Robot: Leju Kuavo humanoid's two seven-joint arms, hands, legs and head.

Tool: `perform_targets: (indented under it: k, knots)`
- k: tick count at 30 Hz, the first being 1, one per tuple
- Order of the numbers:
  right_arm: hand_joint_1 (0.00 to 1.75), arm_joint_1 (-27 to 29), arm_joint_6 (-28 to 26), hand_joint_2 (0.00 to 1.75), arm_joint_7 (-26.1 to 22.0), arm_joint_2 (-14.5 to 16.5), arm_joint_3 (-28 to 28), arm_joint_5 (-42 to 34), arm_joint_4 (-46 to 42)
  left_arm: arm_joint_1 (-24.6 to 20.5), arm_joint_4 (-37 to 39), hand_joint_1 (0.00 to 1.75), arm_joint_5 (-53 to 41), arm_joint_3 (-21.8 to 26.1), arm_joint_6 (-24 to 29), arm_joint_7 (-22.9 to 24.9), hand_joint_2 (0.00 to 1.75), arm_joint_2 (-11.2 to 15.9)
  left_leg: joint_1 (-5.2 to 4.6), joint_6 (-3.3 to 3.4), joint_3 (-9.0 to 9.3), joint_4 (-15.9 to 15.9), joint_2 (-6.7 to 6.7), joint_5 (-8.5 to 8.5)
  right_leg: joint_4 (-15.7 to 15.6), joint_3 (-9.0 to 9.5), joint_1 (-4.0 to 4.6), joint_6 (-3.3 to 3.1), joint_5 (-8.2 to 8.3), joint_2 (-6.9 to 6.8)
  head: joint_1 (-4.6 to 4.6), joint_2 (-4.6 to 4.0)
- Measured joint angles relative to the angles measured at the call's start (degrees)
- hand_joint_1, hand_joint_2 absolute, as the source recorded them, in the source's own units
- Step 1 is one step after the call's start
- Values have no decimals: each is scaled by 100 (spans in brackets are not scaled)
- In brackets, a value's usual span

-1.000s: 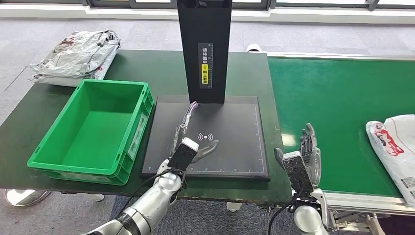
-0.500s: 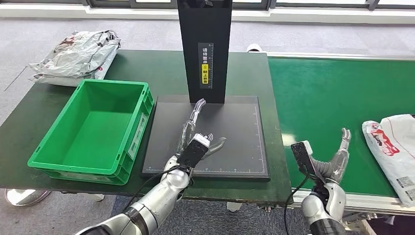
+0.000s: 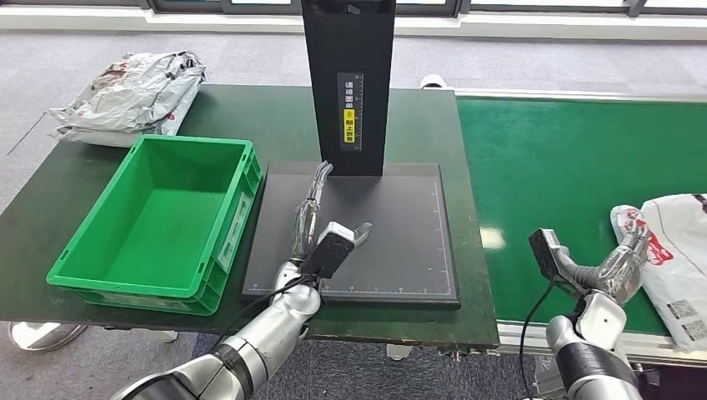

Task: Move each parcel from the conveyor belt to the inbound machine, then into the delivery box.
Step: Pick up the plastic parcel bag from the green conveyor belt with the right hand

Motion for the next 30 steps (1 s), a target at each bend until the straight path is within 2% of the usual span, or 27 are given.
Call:
perform_targets:
  k: [8, 19, 25, 30]
  knots:
    - [0, -210, -2, 175, 57, -91, -253, 184, 461, 178, -244, 0, 381, 318, -476, -15, 175, 186, 0, 0, -1, 0, -6, 0, 0, 0, 0, 0, -1, -2, 0, 0]
    - [0, -105, -2, 175, -62, -210, -731, 234, 594, 396, -445, 0, 197, 389, -492, -15, 175, 206, 0, 3, -2, 0, -5, -2, 0, 0, -4, 2, -2, -4, 0, 0]
    - [0, -42, -2, 175, -390, -270, -984, 180, 598, 511, -493, 0, 144, 389, -439, -15, 175, 195, 0, 3, -1, 0, -3, -2, 0, -1, -3, 2, -2, -3, 0, 0]
    - [0, -29, -2, 175, -430, -281, -1079, 210, 599, 562, -543, 0, 175, 389, -409, -15, 175, 196, 0, 3, -1, 0, -4, -2, 0, 0, -3, 2, -2, -3, 0, 0]
